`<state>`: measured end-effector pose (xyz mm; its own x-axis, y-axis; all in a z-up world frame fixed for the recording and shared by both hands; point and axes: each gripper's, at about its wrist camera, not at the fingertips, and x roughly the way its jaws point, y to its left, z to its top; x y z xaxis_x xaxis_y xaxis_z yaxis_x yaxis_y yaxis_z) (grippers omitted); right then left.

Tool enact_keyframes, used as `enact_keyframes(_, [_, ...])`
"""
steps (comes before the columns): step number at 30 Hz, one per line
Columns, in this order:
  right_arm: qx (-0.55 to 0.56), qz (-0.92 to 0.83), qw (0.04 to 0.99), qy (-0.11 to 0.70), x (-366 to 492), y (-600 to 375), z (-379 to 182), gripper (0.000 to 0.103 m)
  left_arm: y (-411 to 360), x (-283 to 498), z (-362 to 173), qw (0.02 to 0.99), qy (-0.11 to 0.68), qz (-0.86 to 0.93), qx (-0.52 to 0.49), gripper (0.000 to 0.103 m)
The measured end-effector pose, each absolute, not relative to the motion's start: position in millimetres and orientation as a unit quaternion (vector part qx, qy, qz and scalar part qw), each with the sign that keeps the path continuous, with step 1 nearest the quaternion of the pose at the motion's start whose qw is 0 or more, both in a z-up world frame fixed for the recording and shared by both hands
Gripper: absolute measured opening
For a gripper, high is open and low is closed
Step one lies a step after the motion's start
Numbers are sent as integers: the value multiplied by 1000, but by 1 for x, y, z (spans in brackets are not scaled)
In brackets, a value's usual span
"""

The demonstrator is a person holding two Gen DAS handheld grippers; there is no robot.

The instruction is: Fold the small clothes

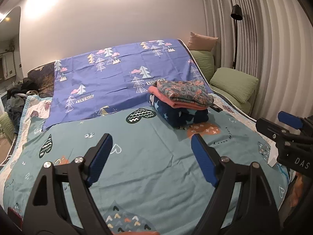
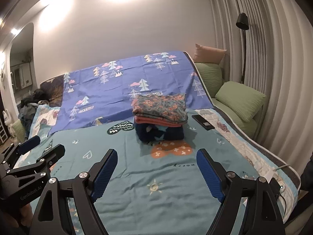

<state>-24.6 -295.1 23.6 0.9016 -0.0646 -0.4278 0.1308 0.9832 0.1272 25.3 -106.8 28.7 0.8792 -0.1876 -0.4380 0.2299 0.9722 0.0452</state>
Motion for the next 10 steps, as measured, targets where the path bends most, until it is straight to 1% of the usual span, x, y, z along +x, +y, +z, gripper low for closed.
enact_keyframes(10, [68, -65, 970, 223, -31, -283, 23, 85, -99, 17, 25, 969, 220, -107, 42, 83])
